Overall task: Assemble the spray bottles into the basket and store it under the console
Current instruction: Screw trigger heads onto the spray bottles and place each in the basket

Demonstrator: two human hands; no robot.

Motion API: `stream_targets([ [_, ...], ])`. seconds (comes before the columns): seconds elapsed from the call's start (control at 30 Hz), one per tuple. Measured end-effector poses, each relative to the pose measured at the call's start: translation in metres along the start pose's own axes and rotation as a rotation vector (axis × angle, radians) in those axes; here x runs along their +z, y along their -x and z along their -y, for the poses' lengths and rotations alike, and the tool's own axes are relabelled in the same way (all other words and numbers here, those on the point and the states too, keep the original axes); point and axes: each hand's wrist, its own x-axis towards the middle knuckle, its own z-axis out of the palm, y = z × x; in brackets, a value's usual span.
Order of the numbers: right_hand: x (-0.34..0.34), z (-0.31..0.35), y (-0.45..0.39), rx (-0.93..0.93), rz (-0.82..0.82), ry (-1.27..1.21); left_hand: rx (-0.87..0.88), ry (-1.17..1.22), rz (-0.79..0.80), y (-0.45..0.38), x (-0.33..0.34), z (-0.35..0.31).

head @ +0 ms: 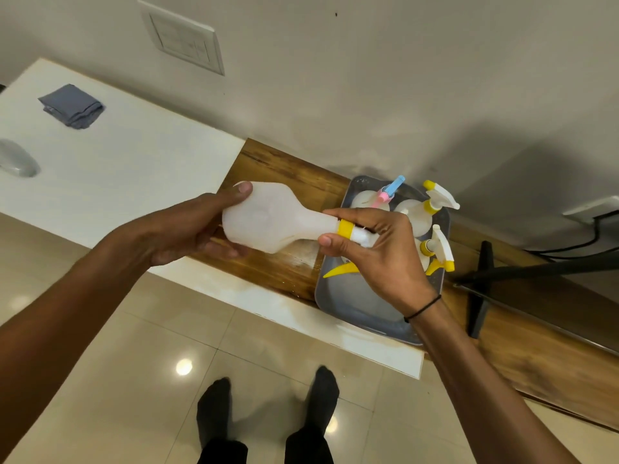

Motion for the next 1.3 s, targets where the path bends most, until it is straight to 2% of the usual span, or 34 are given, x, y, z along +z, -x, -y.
stream_targets([
  [0.13, -0.004, 0.0, 0.002, 0.094, 0.014, -0.164, 0.265, -0.185, 0.08, 0.006, 0.0, 0.0],
  [0.23, -0.001, 0.001, 0.003, 0.101, -0.001, -0.21, 0.398, -0.153, 0.087, 0.005, 0.006, 0.002],
  [0.3, 0.003, 0.002, 0.001, 0.056, -0.022, -0.131, 0.344, 0.003, 0.069, 0.002, 0.009, 0.003],
  [0.4, 0.007, 0.005, -0.002, 0.015, -0.037, -0.022, 0.022, 0.11, 0.038, -0.001, 0.011, -0.002],
  [0.43, 0.006, 0.006, -0.002, -0.005, -0.032, 0.009, -0.019, 0.084, 0.014, -0.002, 0.011, -0.001],
  [0.5, 0.003, 0.007, -0.002, -0.016, -0.015, 0.029, 0.041, 0.045, -0.01, -0.004, 0.009, 0.003],
  [0.67, -0.005, 0.005, 0.001, 0.12, 0.05, -0.131, 0.313, -0.164, 0.133, 0.007, 0.003, 0.003],
  [0.77, 0.0, 0.01, 0.002, 0.142, 0.063, -0.164, 0.42, -0.109, 0.138, 0.008, 0.008, 0.001],
  [1.0, -0.015, 0.02, -0.009, 0.11, 0.056, -0.121, 0.46, 0.087, 0.124, 0.006, 0.021, 0.009],
  [1.2, -0.024, 0.017, -0.005, 0.14, 0.063, -0.038, 0.503, 0.033, 0.145, 0.005, 0.023, 0.007],
  [1.3, -0.023, 0.018, -0.002, 0.073, 0.061, 0.046, 0.495, 0.027, 0.166, 0.004, 0.023, 0.005],
])
